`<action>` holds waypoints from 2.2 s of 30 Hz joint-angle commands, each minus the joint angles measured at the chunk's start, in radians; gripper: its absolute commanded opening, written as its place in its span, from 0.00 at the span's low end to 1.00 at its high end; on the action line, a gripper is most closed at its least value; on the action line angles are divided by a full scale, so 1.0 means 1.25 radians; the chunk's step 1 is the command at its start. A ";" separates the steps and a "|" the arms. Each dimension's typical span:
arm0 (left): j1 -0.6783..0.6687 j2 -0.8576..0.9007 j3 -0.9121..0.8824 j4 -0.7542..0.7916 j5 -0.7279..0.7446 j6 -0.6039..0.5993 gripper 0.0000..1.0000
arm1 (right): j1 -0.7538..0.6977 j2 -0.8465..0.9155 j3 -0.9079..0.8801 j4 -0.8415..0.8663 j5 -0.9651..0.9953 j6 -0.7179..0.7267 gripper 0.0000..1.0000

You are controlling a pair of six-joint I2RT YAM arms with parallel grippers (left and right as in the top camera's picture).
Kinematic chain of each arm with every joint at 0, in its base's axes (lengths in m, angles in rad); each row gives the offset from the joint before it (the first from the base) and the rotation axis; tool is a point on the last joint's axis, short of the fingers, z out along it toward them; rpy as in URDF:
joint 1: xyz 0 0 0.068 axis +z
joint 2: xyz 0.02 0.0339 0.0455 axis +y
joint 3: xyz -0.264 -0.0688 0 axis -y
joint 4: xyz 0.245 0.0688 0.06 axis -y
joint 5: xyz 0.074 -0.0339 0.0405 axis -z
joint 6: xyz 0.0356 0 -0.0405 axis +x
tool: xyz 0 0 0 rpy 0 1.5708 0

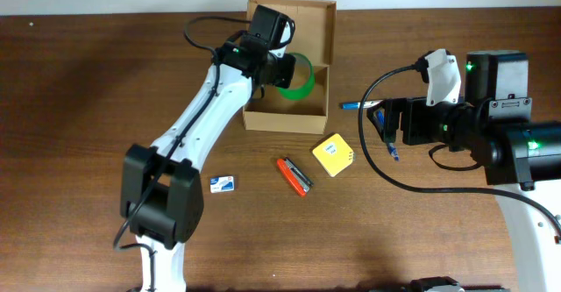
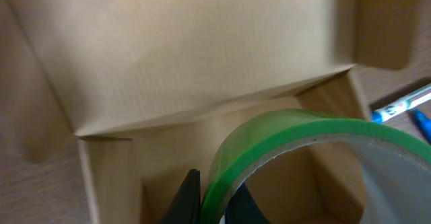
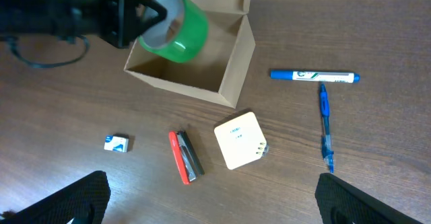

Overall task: Pack container
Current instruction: 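Carry the green tape with the left gripper and lower it into the box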

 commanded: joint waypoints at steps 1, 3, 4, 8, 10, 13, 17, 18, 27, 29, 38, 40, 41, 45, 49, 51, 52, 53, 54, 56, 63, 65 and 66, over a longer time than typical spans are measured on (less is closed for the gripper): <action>0.003 0.011 0.012 0.001 -0.019 -0.023 0.02 | 0.004 -0.006 0.012 0.000 0.004 -0.001 0.99; 0.003 0.018 0.012 -0.008 -0.052 -0.022 0.02 | 0.004 -0.006 0.012 -0.002 0.004 -0.001 0.99; 0.003 0.023 0.012 -0.014 -0.056 -0.022 0.02 | 0.004 -0.006 0.012 -0.003 0.004 -0.005 0.99; 0.003 0.030 0.012 -0.032 -0.062 -0.022 0.02 | 0.004 -0.005 0.012 -0.005 0.013 -0.007 0.99; 0.003 0.030 0.012 -0.038 -0.089 -0.022 0.02 | 0.004 -0.005 0.012 -0.005 0.019 -0.007 0.99; 0.003 0.030 0.012 -0.047 -0.110 -0.022 0.02 | 0.004 -0.006 0.012 -0.006 0.019 -0.007 0.99; 0.003 0.030 0.002 -0.058 -0.109 -0.022 0.02 | 0.004 -0.006 0.012 -0.008 0.019 -0.007 0.99; 0.003 0.030 0.001 -0.059 -0.109 -0.023 0.02 | 0.004 -0.006 0.012 -0.008 0.019 -0.007 0.99; 0.003 0.030 -0.045 -0.055 -0.113 -0.144 0.02 | 0.004 -0.006 0.012 -0.009 0.019 -0.007 0.99; 0.003 0.030 -0.056 -0.056 -0.121 -0.167 0.02 | 0.004 -0.005 0.012 -0.009 0.019 -0.007 0.99; 0.002 0.030 -0.065 -0.053 -0.127 -0.187 0.02 | 0.004 -0.006 0.012 -0.009 0.019 -0.006 0.99; 0.002 0.030 -0.065 -0.056 -0.126 -0.190 0.02 | 0.004 -0.005 0.012 -0.009 0.019 -0.006 0.99; 0.002 0.030 -0.065 -0.058 -0.126 -0.190 0.02 | 0.004 -0.006 0.012 -0.009 0.019 -0.006 0.99; 0.001 0.030 -0.065 -0.081 -0.126 -0.211 0.02 | 0.004 -0.005 0.012 -0.009 0.019 -0.006 0.99; -0.002 0.030 -0.065 -0.086 -0.125 -0.211 0.02 | 0.004 -0.005 0.012 -0.009 0.019 -0.006 0.99; -0.002 0.030 -0.065 -0.088 -0.126 -0.211 0.02 | 0.004 -0.005 0.012 -0.009 0.019 -0.006 0.99; -0.002 0.030 -0.065 -0.089 -0.126 -0.211 0.02 | 0.004 -0.005 0.012 -0.009 0.019 -0.006 0.99; -0.002 0.030 -0.065 -0.091 -0.126 -0.211 0.02 | 0.004 -0.005 0.012 -0.009 0.019 -0.006 0.99; -0.002 0.030 -0.065 -0.091 -0.126 -0.211 0.02 | 0.004 -0.005 0.012 -0.009 0.019 -0.006 0.99; -0.002 0.030 -0.065 -0.091 -0.126 -0.211 0.02 | 0.004 -0.005 0.012 -0.012 0.019 -0.006 0.99; -0.002 0.030 -0.065 -0.097 -0.126 -0.211 0.03 | 0.004 -0.005 0.012 -0.012 0.019 -0.006 0.99; -0.002 0.030 -0.065 -0.097 -0.126 -0.210 0.15 | 0.004 -0.005 0.012 -0.012 0.019 -0.006 0.99; -0.002 0.030 -0.065 -0.097 -0.126 -0.210 0.22 | 0.004 -0.005 0.012 -0.012 0.019 -0.006 0.99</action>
